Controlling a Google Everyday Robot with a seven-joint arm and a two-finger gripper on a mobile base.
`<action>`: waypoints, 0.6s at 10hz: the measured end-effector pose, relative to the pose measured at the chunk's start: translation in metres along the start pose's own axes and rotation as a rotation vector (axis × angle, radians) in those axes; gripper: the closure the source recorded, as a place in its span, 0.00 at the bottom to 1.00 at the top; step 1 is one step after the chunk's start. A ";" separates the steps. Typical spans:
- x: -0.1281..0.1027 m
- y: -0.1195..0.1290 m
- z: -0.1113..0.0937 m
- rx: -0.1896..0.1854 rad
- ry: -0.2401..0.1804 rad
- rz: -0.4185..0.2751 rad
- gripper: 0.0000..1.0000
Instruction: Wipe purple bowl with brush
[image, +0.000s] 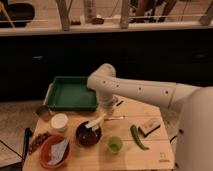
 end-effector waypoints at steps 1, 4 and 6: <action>-0.013 -0.008 0.000 -0.004 0.001 -0.023 0.99; -0.061 -0.012 0.014 -0.035 0.007 -0.139 0.99; -0.071 -0.001 0.022 -0.047 -0.003 -0.144 0.99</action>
